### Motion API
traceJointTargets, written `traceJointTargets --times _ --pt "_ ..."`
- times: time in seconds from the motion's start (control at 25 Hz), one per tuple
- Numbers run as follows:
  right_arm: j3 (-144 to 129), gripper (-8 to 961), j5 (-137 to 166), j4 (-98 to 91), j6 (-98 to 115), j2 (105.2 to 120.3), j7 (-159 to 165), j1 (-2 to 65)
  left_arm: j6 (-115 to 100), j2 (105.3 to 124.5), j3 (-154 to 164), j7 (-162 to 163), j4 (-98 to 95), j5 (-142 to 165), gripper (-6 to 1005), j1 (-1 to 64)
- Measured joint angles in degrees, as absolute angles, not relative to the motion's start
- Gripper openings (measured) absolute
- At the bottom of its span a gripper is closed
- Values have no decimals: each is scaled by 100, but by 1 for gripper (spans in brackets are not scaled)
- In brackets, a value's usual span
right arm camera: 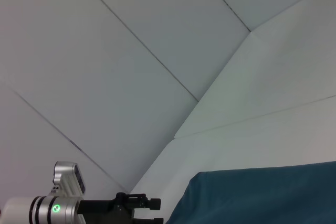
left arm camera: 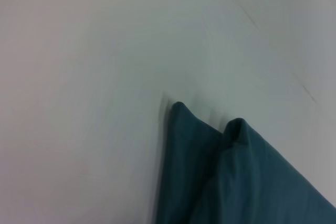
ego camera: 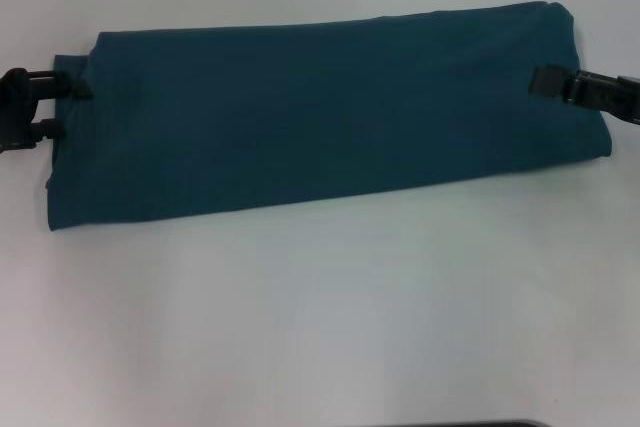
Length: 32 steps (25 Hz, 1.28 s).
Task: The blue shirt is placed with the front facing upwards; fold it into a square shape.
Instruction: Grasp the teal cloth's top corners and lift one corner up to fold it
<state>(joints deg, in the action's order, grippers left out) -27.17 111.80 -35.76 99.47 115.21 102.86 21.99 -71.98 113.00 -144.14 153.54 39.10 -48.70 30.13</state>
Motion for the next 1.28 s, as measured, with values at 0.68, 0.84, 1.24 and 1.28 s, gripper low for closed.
traceJointTargets --times 0.68,0.84,1.24,1.28 --pt "-2713 943 11179 -3576 9940 11518 10353 2197 -7392 11385 -14274 15359 3983 -4772 717 3121" --pt "-2693 943 11179 -3577 9940 11515 10354 2197 -7358 11366 -14332 15472 4282 -4761 717 2983" --pt "-2703 942 11179 -3572 9940 11515 10406 2197 -7909 11364 -14379 15518 4395 -4783 716 3001" --pt "-2707 942 11179 -3571 9940 11515 10415 2197 -7984 11401 -14382 15517 4400 -4782 716 3010"
